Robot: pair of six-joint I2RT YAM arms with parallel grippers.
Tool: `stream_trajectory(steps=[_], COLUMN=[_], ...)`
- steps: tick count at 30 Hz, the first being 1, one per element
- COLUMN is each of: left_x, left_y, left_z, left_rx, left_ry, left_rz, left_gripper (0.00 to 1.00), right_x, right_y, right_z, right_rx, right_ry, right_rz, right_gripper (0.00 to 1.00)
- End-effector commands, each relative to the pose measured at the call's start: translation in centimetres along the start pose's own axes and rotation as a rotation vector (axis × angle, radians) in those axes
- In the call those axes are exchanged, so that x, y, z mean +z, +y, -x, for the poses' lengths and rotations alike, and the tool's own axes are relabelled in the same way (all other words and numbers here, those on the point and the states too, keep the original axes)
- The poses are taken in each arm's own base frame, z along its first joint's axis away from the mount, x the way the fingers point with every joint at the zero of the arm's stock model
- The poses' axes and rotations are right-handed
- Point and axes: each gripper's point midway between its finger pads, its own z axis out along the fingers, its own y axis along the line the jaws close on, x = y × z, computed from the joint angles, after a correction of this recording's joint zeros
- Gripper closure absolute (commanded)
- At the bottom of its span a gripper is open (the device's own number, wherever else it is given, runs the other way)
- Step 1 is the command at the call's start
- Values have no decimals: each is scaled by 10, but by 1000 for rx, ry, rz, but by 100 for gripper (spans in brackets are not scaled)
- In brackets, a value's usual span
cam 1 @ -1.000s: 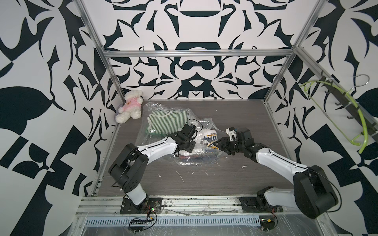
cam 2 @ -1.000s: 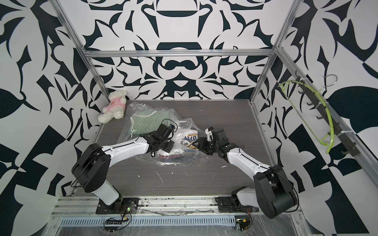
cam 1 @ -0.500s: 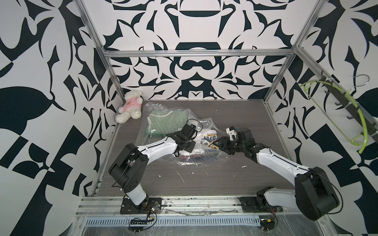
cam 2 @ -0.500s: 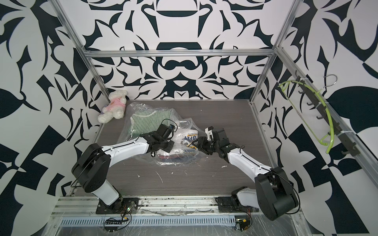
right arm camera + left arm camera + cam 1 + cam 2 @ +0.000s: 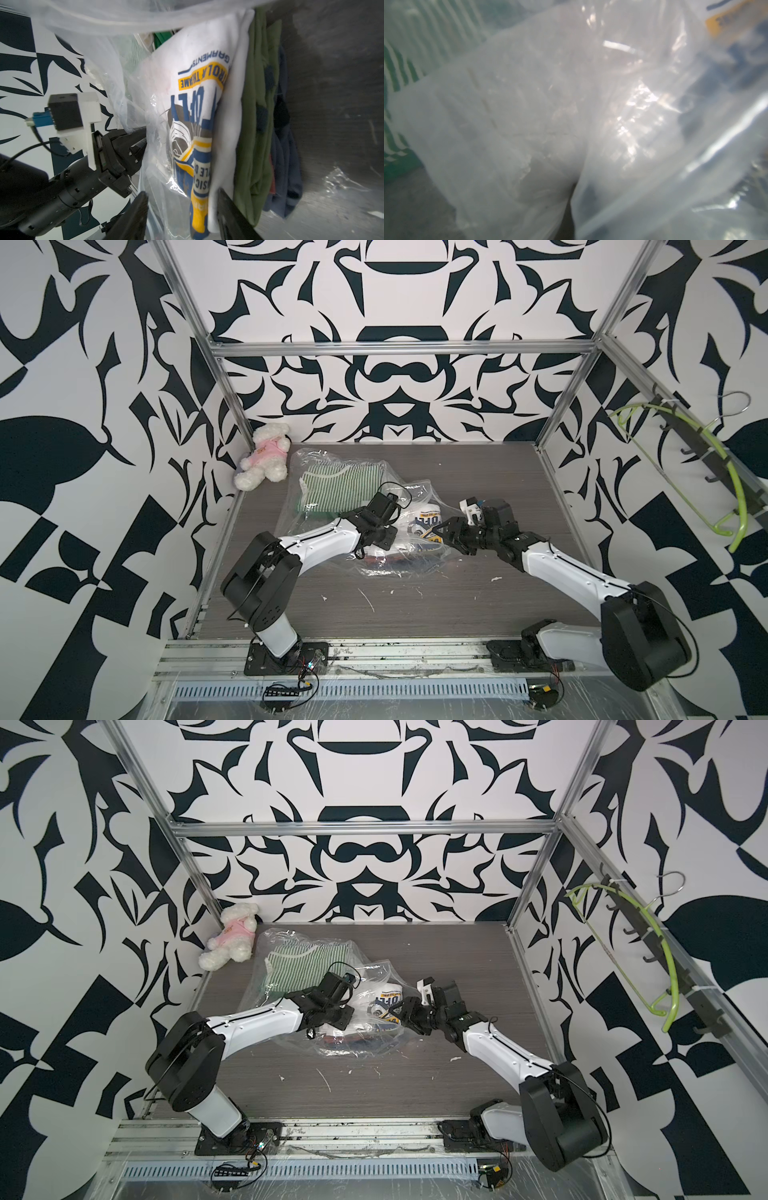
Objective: Take the tank top out of the vacuum bag
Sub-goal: Take out the tank top from the vacuum bag.
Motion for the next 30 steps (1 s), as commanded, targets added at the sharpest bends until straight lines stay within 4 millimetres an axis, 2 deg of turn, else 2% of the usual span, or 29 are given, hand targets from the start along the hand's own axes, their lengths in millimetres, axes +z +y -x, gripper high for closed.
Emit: stream_trajectory(steps=[1,8,12,17,22,26,28,30], left_x=[14,15,16,17,17,17,18,18], left_y=[-4,-3,-4,-5,-5,-5,-5,-6], left_z=[-25,-28,-27,-27,-29,-30,-30,-29], left_rx=[25,21,18,18,16,12,13,12], left_ry=[68,69,66,65,67,68,67,66], left_rz=[-20,-18,-23,-28,-30,-29,-31,-32], left_gripper=[100,100,100,100,100,100,100,100], right_x=[4,12,17,23,27,30,36,45], right_y=[10,3,6,20,38,59,54,37], right_z=[4,6,9,20,30,31,33,38], right_rx=[-20,-4,-14,-41,-82,-135,-125,-99], right_ry=[3,9,18,18,8,32,37,28], right_rz=[27,15,28,64,125,244,234,173], right_gripper=[40,35,35,46,47,46,45,38])
